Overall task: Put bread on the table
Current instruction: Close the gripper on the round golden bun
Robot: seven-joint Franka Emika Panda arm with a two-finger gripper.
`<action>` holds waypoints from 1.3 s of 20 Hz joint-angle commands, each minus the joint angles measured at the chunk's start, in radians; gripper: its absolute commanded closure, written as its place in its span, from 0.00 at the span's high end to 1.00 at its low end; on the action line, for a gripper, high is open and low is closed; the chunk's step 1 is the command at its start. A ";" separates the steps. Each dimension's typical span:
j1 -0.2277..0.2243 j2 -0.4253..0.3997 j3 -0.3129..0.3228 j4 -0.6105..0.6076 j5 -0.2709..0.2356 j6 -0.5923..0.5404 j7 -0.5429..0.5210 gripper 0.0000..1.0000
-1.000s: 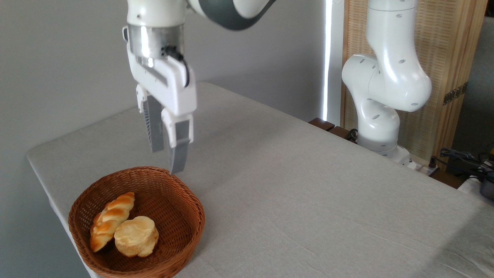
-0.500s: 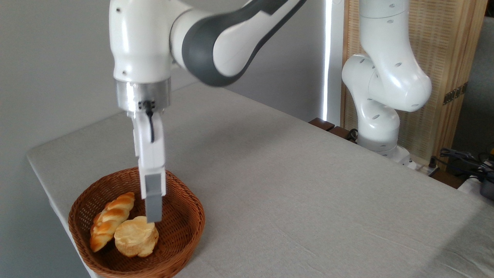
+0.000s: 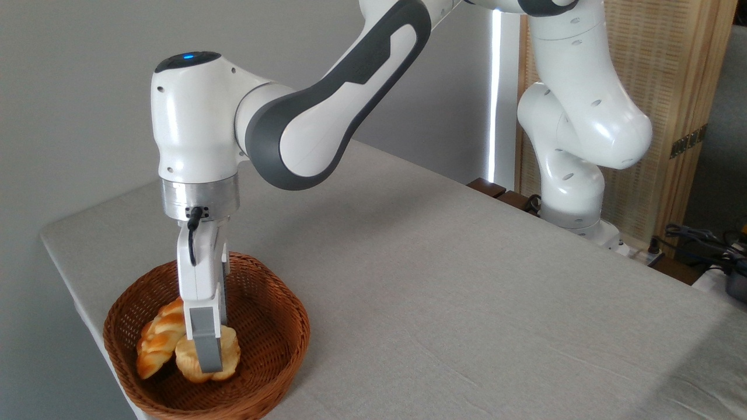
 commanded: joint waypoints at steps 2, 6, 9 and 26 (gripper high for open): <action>0.003 0.019 -0.002 0.009 0.015 0.051 0.028 1.00; 0.003 0.019 0.000 0.009 0.015 0.053 0.041 0.98; 0.005 0.017 0.000 0.009 0.013 0.051 0.066 0.60; 0.010 -0.108 0.009 0.008 -0.013 -0.119 0.014 0.52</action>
